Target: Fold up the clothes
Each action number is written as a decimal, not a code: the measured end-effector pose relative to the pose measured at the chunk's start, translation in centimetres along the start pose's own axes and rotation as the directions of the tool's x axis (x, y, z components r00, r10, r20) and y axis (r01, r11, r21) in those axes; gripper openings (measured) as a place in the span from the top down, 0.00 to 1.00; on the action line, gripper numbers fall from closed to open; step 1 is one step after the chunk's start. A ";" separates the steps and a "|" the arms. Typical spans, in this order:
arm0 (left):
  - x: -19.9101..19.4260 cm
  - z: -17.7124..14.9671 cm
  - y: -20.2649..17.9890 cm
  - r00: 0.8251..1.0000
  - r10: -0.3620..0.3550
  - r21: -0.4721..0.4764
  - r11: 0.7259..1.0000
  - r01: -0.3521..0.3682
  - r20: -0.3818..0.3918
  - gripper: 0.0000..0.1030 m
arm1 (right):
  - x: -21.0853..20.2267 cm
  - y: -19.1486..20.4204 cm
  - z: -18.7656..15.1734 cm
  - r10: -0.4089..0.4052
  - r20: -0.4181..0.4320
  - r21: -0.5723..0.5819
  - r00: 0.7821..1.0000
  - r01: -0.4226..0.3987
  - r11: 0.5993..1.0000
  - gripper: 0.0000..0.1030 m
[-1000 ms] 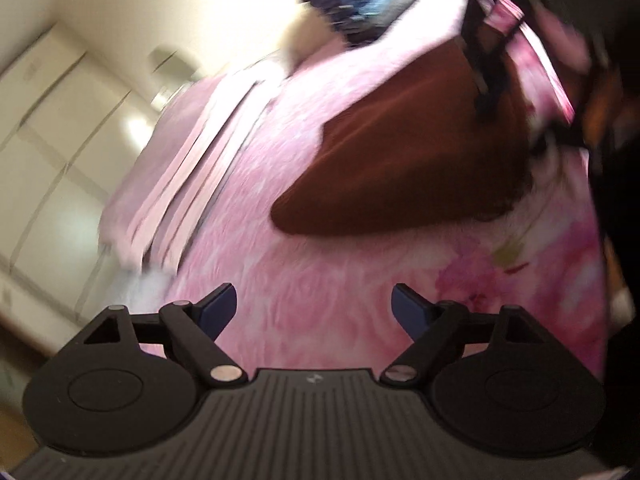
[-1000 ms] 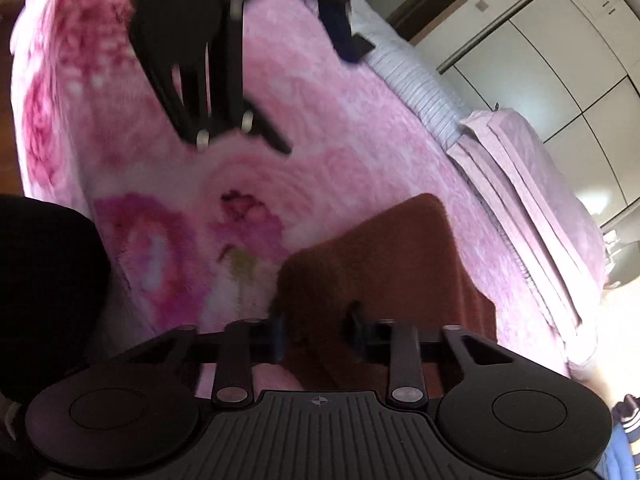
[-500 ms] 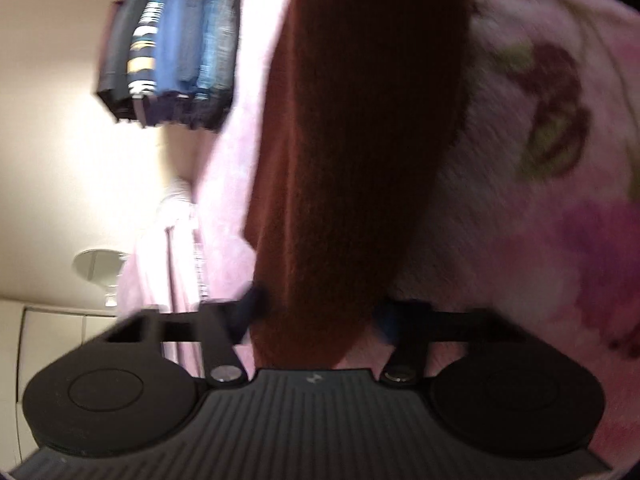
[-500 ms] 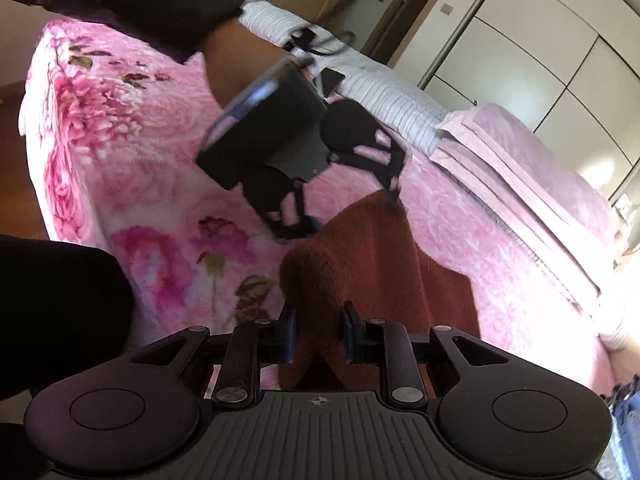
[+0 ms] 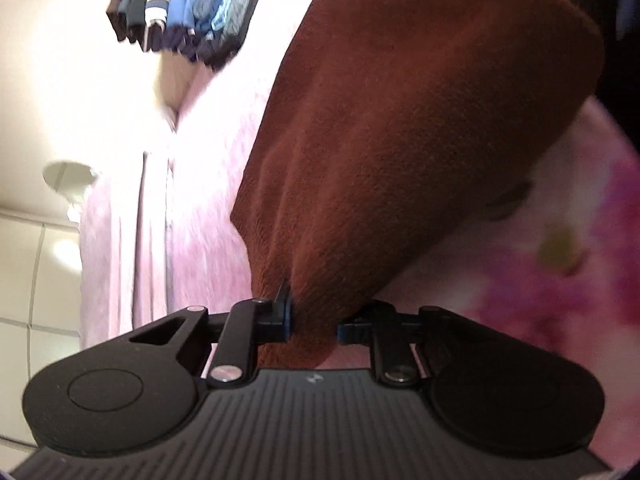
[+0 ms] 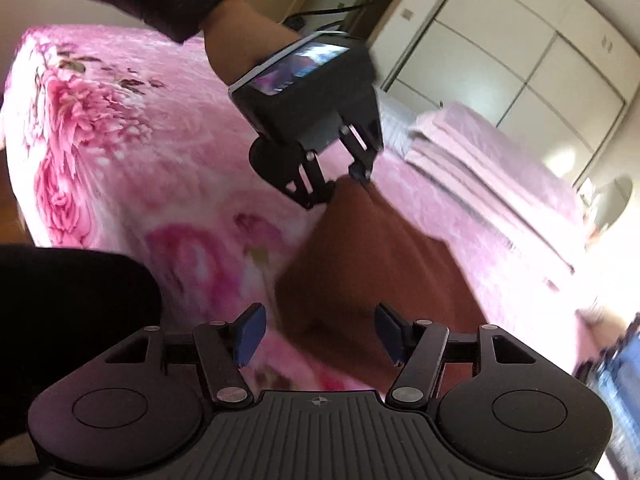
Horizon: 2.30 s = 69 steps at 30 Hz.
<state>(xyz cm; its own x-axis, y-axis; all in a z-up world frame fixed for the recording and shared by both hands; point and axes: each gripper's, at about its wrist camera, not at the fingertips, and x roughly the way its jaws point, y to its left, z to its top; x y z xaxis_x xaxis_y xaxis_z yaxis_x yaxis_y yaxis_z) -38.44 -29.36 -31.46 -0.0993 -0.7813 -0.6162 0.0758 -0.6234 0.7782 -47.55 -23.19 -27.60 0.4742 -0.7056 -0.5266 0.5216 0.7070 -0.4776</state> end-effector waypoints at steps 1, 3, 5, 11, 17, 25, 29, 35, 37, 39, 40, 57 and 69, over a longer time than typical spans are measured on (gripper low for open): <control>-0.9 0.2 -0.1 1.000 -0.016 -0.021 1.000 0.016 -0.012 0.85 | 0.3 0.5 0.5 -0.005 0.001 -0.008 1.000 0.005 1.000 0.40; -2.9 0.7 -0.4 0.998 -0.049 -0.070 0.996 0.047 -0.027 0.85 | 1.4 1.4 1.2 -0.002 -0.010 -0.022 1.000 0.002 1.000 0.40; -4.7 1.1 -0.8 0.997 -0.072 -0.111 0.991 0.068 -0.034 0.85 | 2.4 2.5 1.3 -0.018 -0.044 -0.081 0.999 0.015 0.997 0.40; -6.6 1.4 -4.3 1.000 0.001 -0.104 0.995 -0.003 -0.011 0.73 | 3.2 3.3 -2.6 -0.135 -0.150 -0.347 0.979 0.076 0.935 0.42; -4.9 1.3 -8.5 0.987 0.162 0.087 0.983 -0.162 0.007 0.71 | 0.8 -0.2 -4.0 -0.110 -0.119 -0.307 0.987 0.068 0.949 0.71; -4.0 1.7 -1.0 0.982 0.186 -0.025 0.982 -0.185 0.033 0.83 | -0.6 -5.6 -2.1 -0.118 -0.014 -0.347 0.993 0.106 0.932 0.73; -3.7 1.4 5.0 0.962 0.274 -0.071 0.959 -0.274 -0.013 0.83 | 1.2 -11.1 0.6 -0.162 0.095 -0.371 0.982 0.186 0.910 0.73; -7.2 0.1 5.7 0.910 0.387 -0.039 0.917 -0.396 -0.149 0.83 | 4.5 -15.9 4.0 -0.142 0.283 -0.386 0.949 0.248 0.888 0.73; -8.3 0.1 2.9 0.922 0.341 -0.058 0.932 -0.357 -0.186 0.83 | 4.4 -14.7 4.0 -0.099 0.311 -0.378 0.945 0.218 0.900 0.73; -8.9 0.5 -1.1 0.945 0.259 -0.093 0.955 -0.282 -0.201 0.82 | 4.2 -12.8 2.9 -0.039 0.308 -0.374 0.951 0.158 0.914 0.73; -9.0 0.7 -3.5 0.955 0.214 -0.111 0.964 -0.240 -0.203 0.82 | 4.2 -11.7 2.0 -0.005 0.295 -0.374 0.955 0.120 0.920 0.73; -14.6 0.9 -10.7 0.992 -0.033 -0.510 0.860 -0.035 -0.125 0.74 | -0.7 -6.0 -9.5 0.018 -0.022 -0.207 1.000 -0.022 0.978 0.56; -12.1 -10.6 1.3 0.998 -0.062 -0.903 0.430 0.006 -0.023 0.56 | 1.6 -15.3 -6.0 0.121 0.114 0.507 0.986 -0.163 0.847 0.29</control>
<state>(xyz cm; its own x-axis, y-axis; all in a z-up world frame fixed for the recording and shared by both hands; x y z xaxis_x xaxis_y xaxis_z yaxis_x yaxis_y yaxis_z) -26.60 -21.07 -24.25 -0.0812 -0.7418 -0.6657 0.9276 -0.3006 0.2219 -59.00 -34.86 -25.37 0.6119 -0.6153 -0.4969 0.7237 0.6891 0.0380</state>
